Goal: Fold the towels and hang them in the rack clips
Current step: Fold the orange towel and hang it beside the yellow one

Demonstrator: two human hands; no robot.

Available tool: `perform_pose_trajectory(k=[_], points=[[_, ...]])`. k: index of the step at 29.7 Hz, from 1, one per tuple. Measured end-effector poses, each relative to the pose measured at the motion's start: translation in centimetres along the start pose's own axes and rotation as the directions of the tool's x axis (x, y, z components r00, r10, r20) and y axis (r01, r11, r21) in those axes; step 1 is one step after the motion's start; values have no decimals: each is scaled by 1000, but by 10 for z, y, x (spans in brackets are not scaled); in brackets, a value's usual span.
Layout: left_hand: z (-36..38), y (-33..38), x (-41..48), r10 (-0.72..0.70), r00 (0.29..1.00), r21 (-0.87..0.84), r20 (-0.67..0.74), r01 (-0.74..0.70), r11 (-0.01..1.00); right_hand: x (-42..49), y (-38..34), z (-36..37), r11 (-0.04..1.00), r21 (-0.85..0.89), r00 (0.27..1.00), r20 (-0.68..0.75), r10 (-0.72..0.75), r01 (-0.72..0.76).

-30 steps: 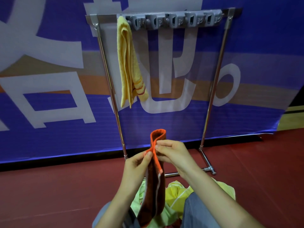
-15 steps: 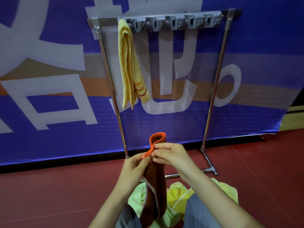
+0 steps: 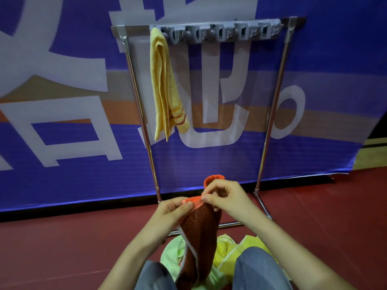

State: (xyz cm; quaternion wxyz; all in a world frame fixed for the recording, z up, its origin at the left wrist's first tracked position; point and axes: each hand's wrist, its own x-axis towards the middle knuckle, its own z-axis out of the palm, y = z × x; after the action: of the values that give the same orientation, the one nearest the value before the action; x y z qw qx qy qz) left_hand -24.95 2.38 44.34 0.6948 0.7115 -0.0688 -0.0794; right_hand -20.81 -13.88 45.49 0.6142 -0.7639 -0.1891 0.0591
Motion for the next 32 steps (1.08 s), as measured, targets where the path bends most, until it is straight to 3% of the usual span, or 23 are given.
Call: perform_pose_trajectory(k=[5,8,22,27,32], points=[[4,-2,-1,33,999,-83,-27,-36,996,3,3,2,999,-22,995,-94,-45,43],[3,-3,-1,71,997,-21,-38,-72,997,5,2,1,999,-18,991,-123,-53,51],[-3,18,6,218,911,128,-350,-185,975,8,-7,-13,995,-22,970,-221,-100,97],[-1,26,7,319,833,191,-451,-259,947,5,-6,-19,989,-124,993,-73,-93,84],[-7,37,10,364,832,267,-418,-270,925,3,2,-37,970,-232,995,-49,-92,78]])
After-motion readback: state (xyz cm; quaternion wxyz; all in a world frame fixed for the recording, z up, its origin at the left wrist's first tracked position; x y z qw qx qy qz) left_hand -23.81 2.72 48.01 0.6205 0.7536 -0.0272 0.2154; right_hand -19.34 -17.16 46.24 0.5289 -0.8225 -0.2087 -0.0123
